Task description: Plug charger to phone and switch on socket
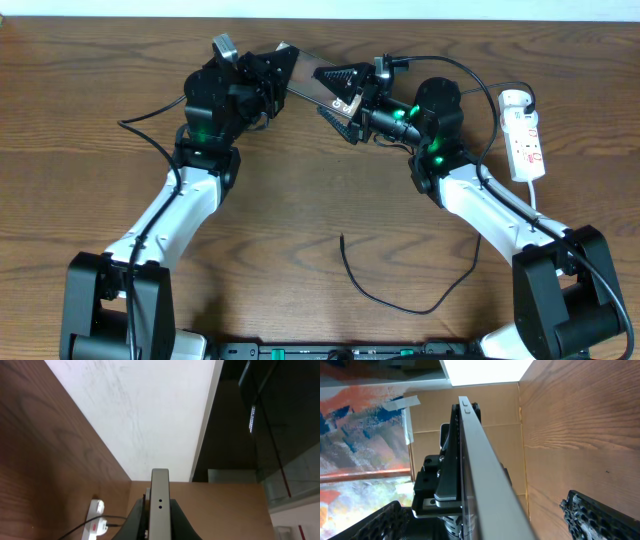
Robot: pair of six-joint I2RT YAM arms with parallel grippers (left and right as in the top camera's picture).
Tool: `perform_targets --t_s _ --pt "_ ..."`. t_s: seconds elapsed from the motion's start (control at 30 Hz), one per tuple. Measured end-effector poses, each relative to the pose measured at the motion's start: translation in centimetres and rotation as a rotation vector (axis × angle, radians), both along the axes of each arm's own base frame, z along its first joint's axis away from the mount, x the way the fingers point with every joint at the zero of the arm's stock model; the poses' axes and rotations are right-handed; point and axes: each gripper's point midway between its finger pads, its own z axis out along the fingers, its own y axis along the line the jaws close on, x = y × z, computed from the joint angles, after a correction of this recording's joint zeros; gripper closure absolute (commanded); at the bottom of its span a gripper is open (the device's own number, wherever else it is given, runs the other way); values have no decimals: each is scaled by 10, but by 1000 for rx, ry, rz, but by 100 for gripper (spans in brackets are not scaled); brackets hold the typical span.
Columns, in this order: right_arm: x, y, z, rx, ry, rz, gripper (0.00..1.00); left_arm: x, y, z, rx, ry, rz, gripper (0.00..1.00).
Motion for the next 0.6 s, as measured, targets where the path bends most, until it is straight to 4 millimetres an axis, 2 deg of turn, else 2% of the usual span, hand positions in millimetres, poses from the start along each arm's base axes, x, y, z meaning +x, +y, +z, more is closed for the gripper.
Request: perform_targets --t_s 0.07,0.13,0.27,0.4,0.5,0.6 --pt "0 0 0 0 0 2 1 0 4 0 0 0 -5 93" --pt "0 -2 0 -2 -5 5 1 3 17 0 3 -4 -5 92" --pt "5 -12 0 -18 -40 -2 1 8 61 -2 10 1 16 93" --pt "11 -24 -3 -42 -65 -12 1 5 109 -5 2 16 11 93" --pt "10 -30 -15 -83 -57 4 1 -4 140 -3 0 5 -23 93" --pt "4 -33 -35 -145 -22 41 1 -19 155 -1 8 -15 -95 93"
